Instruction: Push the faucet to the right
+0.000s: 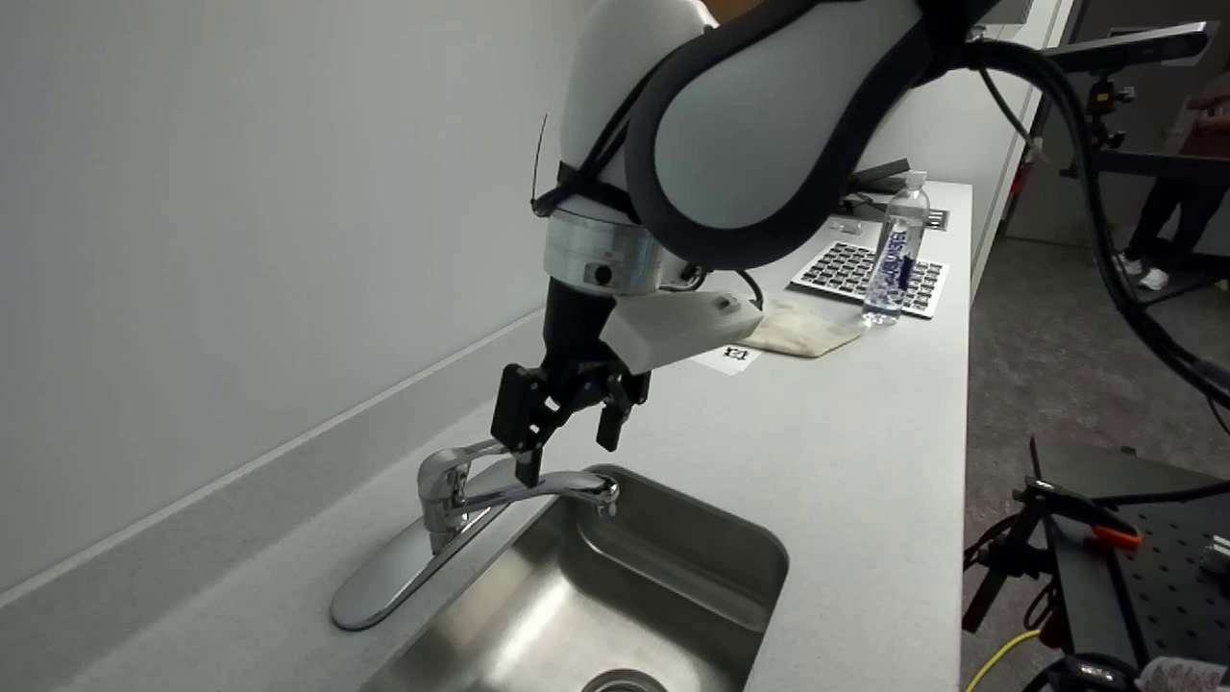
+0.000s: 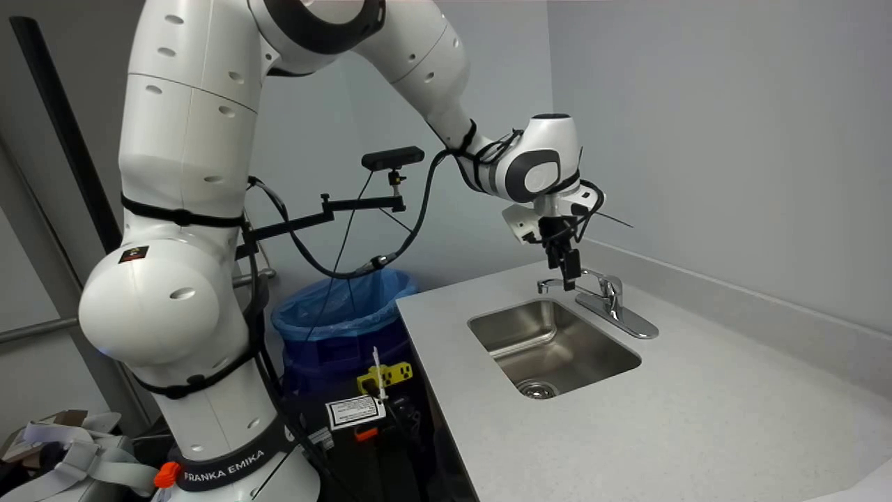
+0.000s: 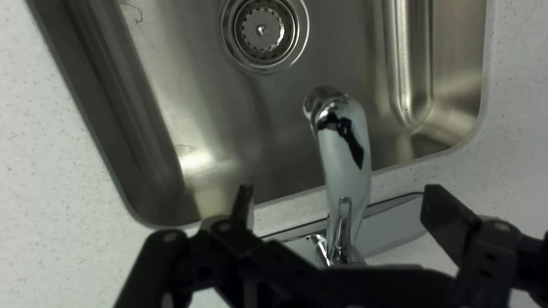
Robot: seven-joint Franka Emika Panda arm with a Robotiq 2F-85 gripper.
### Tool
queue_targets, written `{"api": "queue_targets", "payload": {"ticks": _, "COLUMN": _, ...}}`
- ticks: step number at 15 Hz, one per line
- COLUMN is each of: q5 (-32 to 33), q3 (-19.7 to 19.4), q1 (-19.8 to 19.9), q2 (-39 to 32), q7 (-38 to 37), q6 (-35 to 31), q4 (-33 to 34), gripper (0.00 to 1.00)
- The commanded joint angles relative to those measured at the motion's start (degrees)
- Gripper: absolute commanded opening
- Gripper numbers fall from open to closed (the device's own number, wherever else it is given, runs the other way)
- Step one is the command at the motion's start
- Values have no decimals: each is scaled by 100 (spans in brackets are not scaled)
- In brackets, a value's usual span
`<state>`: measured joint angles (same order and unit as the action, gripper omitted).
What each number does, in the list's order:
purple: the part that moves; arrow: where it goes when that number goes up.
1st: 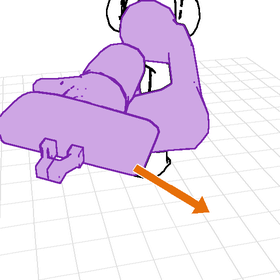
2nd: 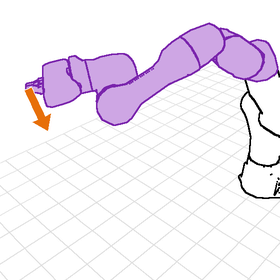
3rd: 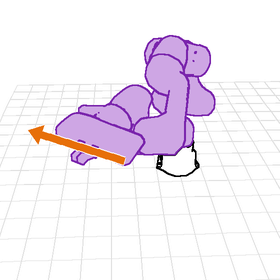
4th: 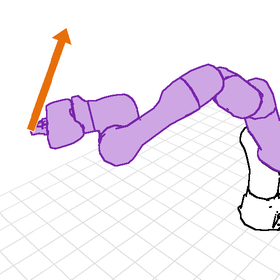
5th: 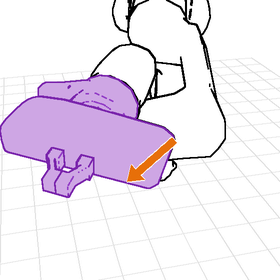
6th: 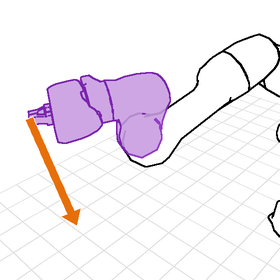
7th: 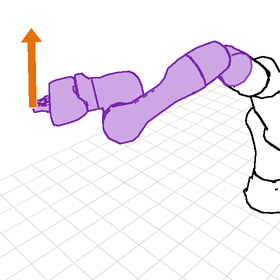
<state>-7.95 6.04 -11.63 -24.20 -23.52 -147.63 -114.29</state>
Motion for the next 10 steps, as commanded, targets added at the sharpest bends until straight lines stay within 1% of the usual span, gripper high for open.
{"api": "queue_targets", "payload": {"ticks": 1, "q5": -25, "q3": 11, "q1": -89, "q2": -42, "q7": 72, "q6": 154, "q4": -7, "gripper": 100}}
{"api": "queue_targets", "payload": {"ticks": 6, "q5": 104, "q3": -98, "q1": -196, "q2": -278, "q7": -48, "q6": 180, "q4": 156, "gripper": 100}}
{"api": "queue_targets", "payload": {"ticks": 10, "q5": 192, "q3": -209, "q1": -185, "q2": -310, "q7": -70, "q6": 204, "q4": 142, "gripper": 100}}
